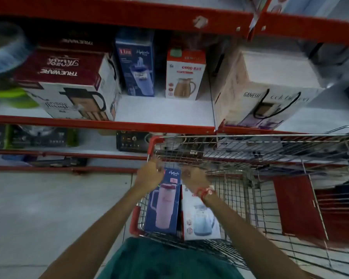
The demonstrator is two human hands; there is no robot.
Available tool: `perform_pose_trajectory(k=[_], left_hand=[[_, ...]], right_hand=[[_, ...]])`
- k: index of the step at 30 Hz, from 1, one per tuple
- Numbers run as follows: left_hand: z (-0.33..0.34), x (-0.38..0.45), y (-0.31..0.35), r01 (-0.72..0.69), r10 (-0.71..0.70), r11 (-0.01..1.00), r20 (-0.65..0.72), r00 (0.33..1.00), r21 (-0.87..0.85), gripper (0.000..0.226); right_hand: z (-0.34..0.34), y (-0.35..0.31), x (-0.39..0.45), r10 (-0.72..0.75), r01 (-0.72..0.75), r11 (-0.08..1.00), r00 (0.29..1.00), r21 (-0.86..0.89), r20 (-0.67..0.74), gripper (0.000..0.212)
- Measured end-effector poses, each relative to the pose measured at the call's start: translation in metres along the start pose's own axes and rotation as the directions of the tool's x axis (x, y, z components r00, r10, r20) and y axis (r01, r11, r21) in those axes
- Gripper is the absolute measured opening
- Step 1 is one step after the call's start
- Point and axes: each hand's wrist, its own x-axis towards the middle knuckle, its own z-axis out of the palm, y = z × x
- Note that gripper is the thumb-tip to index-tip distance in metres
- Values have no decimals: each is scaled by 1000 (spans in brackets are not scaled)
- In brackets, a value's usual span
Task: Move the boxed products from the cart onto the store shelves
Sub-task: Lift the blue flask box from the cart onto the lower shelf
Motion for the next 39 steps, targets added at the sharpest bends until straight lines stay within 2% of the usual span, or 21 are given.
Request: perform_pose_trajectory(k=[1, 3, 5, 6, 9, 13, 15, 17, 19, 22, 26, 29, 31, 34, 39], left_hand=[[12, -4, -9, 73, -79, 996, 109, 991, 52, 16], [37, -9, -31, 158, -180, 981, 222, 958, 117, 32], [58, -17, -47, 212, -243, 967, 282, 928, 139, 39], [63, -18, -50, 246, -271, 961, 264, 925, 126, 40], [71, -10, -55, 330, -349, 934, 149, 925, 139, 43], [78, -4, -51, 394, -430, 888, 122, 895, 237, 62], [83, -6, -49, 438, -464, 872, 85, 882, 217, 75], [86, -10, -48, 459, -477, 863, 42, 878, 209, 81], [87, -12, -50, 450, -469, 863, 32, 883, 229, 71], [79, -16, -50, 400, -426, 887, 70, 902, 230, 41], [54, -22, -45, 369, -370, 928, 14, 929, 38, 29], [28, -24, -45, 255, -257, 963, -8, 966, -85, 14], [10, -28, -43, 189, -194, 964, -12, 981, -189, 13], [-10, -34, -28, 149, -161, 951, -25, 987, -270, 26], [-31, -33, -12, 107, -141, 932, -74, 987, -347, 35]], right_hand=[[14, 22, -2, 108, -106, 994, 991, -37, 79, 38], [48, 71, 19, 263, -260, 965, 939, -41, 221, 30], [89, 127, 50, 313, -315, 948, 904, -40, 293, 27], [101, 135, 59, 356, -376, 927, 873, -4, 332, 24], [80, 66, 21, 326, -339, 941, 889, -18, 321, 12], [90, 63, 26, 296, -343, 934, 899, 98, 324, 50], [91, 59, 26, 292, -363, 916, 895, 169, 338, 58], [91, 60, 30, 291, -370, 908, 894, 195, 341, 55], [90, 62, 30, 282, -368, 906, 893, 210, 350, 53], [85, 61, 25, 299, -398, 892, 876, 215, 379, 57], [61, 48, 3, 236, -355, 893, 894, 278, 381, 53], [33, 38, -17, 143, -262, 910, 925, 322, 351, 52], [16, 29, -27, 80, -204, 913, 939, 353, 335, 50], [3, 16, -36, 24, -119, 920, 968, 375, 249, 49], [-3, -11, -34, -67, 47, 960, 996, 277, 63, 39]])
